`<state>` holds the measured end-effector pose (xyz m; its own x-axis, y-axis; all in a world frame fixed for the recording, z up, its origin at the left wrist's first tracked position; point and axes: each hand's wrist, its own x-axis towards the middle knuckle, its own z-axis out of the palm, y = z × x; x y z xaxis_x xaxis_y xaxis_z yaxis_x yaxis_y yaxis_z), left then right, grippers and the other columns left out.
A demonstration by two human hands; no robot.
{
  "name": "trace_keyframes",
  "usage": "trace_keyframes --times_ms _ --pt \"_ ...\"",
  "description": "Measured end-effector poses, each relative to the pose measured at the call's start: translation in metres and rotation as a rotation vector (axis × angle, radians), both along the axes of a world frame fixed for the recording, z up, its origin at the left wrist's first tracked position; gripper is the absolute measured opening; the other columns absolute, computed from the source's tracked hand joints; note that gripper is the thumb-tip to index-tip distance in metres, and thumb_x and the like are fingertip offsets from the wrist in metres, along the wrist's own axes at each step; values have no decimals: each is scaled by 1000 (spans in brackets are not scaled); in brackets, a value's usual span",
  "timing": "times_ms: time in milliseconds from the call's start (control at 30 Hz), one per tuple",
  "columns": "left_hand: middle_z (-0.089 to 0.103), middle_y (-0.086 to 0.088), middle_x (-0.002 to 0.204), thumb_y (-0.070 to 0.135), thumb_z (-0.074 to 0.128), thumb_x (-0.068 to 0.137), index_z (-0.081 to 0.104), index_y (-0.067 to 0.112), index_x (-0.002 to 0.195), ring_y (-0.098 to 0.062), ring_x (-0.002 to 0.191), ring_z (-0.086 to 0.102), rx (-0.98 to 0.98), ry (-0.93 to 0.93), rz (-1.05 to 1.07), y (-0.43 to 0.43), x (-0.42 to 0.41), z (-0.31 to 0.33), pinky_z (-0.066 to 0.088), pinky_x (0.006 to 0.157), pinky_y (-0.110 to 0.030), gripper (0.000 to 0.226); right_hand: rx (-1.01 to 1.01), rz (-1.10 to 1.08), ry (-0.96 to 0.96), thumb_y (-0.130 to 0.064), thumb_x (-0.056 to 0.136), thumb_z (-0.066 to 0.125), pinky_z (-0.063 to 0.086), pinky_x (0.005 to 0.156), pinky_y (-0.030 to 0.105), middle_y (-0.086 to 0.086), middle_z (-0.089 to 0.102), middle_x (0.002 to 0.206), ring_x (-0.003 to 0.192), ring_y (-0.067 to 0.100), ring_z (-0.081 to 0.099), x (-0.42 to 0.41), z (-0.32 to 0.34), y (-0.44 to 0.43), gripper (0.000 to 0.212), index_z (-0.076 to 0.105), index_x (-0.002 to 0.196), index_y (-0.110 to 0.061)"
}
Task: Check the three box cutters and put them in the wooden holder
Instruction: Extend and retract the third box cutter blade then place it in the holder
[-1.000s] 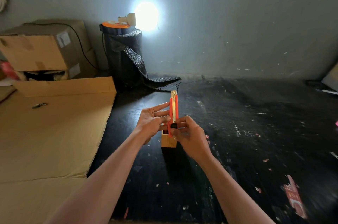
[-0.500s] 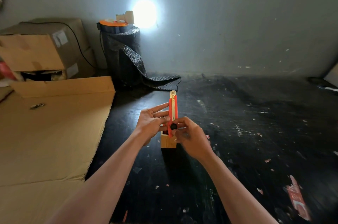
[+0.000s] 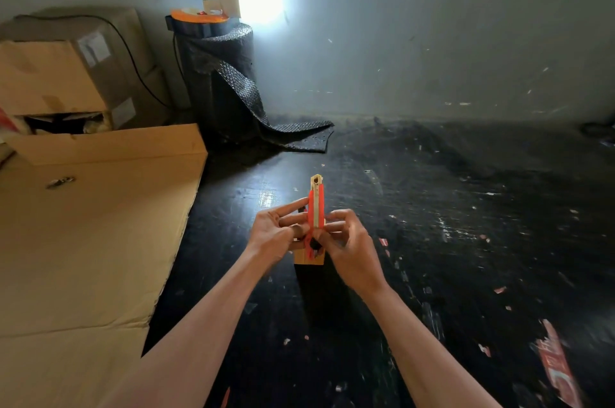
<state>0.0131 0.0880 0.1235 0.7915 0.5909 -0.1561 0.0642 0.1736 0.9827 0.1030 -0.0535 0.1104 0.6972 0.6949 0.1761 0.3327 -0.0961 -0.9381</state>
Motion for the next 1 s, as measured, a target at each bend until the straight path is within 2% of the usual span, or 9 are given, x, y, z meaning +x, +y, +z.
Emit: trace_keyframes --times_ms 100,233,300,367,433,600,667,833,1000 --pt "79 -15 113 -17 64 89 66 13 133 -31 95 79 -23 -7 -29 5 6 -10 66 78 -47 53 -4 2 45 -14 96 71 64 73 29 -3 77 101 89 9 77 21 1 14 34 61 128 -19" --pt "79 -21 106 -16 66 89 68 6 128 -27 85 81 -9 1 27 15 19 -22 67 72 -39 45 -76 12 86 -7 96 68 64 76 32 4 77 104 93 15 76 46 -7 35 24 68 119 -12" --pt "80 -18 102 -9 71 89 73 10 118 -18 79 81 115 78 118 24 24 -39 67 72 -36 35 -115 -44 60 -7 95 69 63 72 28 5 76 100 89 15 75 58 -15 44 19 67 114 -13" --pt "81 -11 103 4 78 87 75 21 113 -18 86 80 280 173 170 34 28 -58 66 79 -42 31 -150 -95 42 -4 95 67 59 68 22 5 74 99 87 14 74 68 -23 51 18 66 111 -12" --pt "80 -5 109 14 83 85 73 17 123 -18 96 78 366 258 161 41 32 -73 64 87 -44 39 -205 -131 17 -2 94 66 54 66 17 3 73 98 88 12 72 78 -32 59 17 66 108 -12" --pt "67 -6 138 27 86 81 58 16 143 -22 122 66 422 379 88 49 49 -99 54 105 -47 69 -319 -191 -8 -4 93 68 43 59 7 -7 69 90 81 -1 63 92 -54 77 13 67 97 -17" --pt "63 -8 144 28 85 82 52 16 148 -24 130 62 414 418 85 54 56 -111 50 110 -48 75 -359 -174 -4 -7 92 70 42 60 7 -7 69 90 80 0 63 95 -64 85 15 66 96 -21" --pt "67 -4 139 12 79 86 55 19 146 -19 124 66 372 422 70 56 63 -125 50 110 -43 65 -506 -109 1 -12 87 74 59 83 38 -5 75 95 91 15 71 97 -85 94 16 70 98 -22" --pt "68 1 138 10 77 85 60 25 143 -11 120 66 337 388 81 60 63 -134 52 108 -40 62 -533 -132 -19 -11 87 70 60 85 38 -1 78 98 92 17 72 98 -89 98 15 73 100 -20"
